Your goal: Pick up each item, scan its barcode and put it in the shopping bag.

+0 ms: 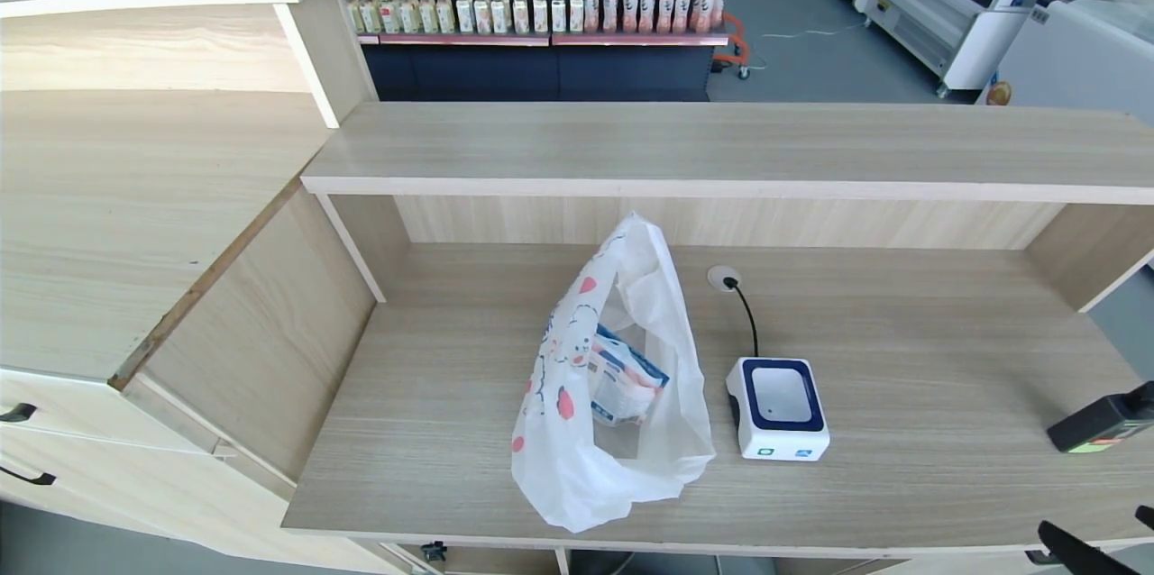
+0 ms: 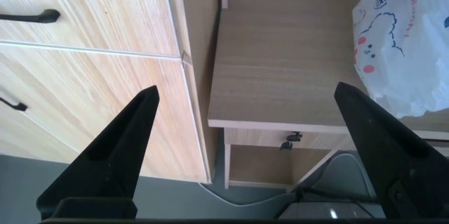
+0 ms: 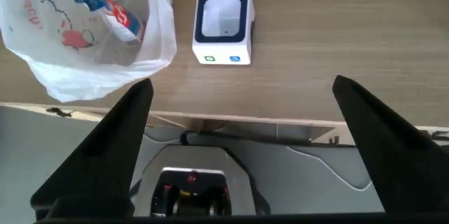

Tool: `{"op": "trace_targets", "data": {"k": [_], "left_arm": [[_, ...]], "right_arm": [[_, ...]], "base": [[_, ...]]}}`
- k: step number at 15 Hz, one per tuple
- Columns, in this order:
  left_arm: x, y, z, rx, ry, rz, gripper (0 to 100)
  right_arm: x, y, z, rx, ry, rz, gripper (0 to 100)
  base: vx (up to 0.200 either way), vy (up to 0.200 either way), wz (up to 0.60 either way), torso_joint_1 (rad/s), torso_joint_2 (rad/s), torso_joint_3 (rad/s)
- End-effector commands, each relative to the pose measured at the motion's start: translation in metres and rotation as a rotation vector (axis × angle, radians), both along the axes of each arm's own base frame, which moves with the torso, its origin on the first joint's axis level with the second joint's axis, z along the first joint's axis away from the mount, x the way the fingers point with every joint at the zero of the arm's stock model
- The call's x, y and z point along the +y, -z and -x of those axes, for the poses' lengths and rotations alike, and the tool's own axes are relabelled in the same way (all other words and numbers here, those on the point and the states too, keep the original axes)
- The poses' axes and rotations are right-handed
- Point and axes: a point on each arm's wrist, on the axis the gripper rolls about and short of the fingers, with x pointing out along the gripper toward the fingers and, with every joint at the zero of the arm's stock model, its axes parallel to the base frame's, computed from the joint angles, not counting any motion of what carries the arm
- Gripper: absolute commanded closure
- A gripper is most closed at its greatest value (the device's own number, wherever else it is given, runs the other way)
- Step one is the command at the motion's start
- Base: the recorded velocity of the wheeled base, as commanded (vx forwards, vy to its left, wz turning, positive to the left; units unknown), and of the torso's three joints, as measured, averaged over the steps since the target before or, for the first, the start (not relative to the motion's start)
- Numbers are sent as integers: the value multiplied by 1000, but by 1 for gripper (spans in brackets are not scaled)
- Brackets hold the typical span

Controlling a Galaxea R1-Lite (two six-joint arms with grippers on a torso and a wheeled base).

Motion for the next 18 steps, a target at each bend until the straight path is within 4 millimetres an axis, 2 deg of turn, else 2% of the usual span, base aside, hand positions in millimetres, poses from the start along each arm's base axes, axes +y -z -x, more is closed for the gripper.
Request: {"op": "trace_targets", "data": {"k": [1, 16, 18], "left_arm": [[0, 0, 0, 0, -1, 2, 0], [0, 0, 0, 0, -1, 2, 0], [0, 0, 0, 0, -1, 2, 0]], "right_arm": [[-8, 51, 53, -166, 126, 67, 0], [-8, 51, 53, -165, 129, 61, 0], [-8, 51, 53, -166, 128, 64, 0]], "base": [[0, 0, 0, 0, 0, 0], [0, 0, 0, 0, 0, 0], [-200, 0, 0, 0, 0, 2]]}}
